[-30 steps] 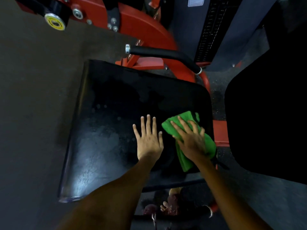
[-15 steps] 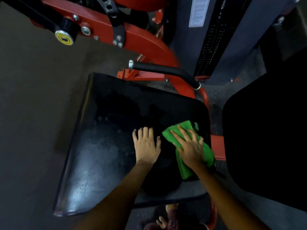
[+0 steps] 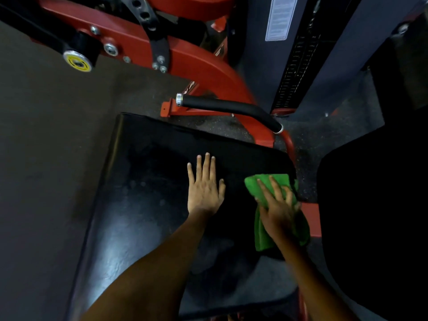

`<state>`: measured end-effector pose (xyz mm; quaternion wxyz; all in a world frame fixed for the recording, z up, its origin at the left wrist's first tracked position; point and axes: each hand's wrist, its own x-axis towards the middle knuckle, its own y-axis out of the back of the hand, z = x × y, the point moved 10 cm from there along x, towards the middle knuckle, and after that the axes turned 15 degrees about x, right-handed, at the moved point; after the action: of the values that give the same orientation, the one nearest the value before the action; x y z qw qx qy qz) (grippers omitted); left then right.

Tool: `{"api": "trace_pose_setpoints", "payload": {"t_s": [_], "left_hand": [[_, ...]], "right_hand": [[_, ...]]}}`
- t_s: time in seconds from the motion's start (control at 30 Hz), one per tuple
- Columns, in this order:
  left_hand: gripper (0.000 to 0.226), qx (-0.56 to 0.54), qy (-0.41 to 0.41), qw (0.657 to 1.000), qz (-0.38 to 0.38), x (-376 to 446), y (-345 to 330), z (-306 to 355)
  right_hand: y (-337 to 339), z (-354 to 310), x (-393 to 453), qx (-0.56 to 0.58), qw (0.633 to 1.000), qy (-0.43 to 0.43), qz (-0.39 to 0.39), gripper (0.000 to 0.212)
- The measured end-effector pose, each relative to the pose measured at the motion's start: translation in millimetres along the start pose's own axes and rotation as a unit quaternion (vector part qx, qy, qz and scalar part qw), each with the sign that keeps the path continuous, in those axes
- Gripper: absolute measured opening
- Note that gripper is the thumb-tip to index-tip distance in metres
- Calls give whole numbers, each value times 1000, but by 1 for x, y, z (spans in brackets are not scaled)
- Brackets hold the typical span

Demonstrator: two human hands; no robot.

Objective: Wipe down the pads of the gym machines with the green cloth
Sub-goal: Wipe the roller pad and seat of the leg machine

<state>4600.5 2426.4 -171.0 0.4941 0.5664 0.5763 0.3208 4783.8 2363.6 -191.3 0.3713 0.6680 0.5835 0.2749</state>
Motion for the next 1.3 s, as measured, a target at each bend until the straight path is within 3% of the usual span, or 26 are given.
{"api": "trace_pose_setpoints", "payload": {"t_s": [0.1,0.2,0.27,0.37,0.43,0.57,0.6,0.77,0.9,1.1,1.3], "left_hand": [[73,-11,1,1000,-11,1,-1,2],[73,-13,2,1000,-7,1,-2,1],[72,-18,3,1000,-6,2,-1,1],[69,-19,9,1000,-1,1,-1,0],[68,-12,12,1000,3,2,1,0],[66,-17,15,1000,12,3,5,0],[65,-15,15,1000,11,3,5,0],[65,-6,11,1000,-6,3,1,0],[65,-16,6,1000,-6,6,3,2],[64,-13,4,1000,7,5,3,0],[64,-14,6,1000,18,5,4,-1]], "right_hand": [[4,10,29,27,990,-134,40,48],[-9,-11,53,22,987,-160,16,52],[-15,-23,58,18,991,-130,-17,52],[-13,-36,41,-10,1000,1,-27,48],[-14,-22,26,-14,998,22,-53,49],[0,19,52,76,980,-181,26,46],[3,13,65,69,976,-199,49,47],[-27,-59,107,28,994,-91,-48,51],[-30,-87,98,-5,997,43,-59,49],[-27,-86,115,-19,994,64,-81,47],[3,0,125,-2,991,-131,-19,51]]}}
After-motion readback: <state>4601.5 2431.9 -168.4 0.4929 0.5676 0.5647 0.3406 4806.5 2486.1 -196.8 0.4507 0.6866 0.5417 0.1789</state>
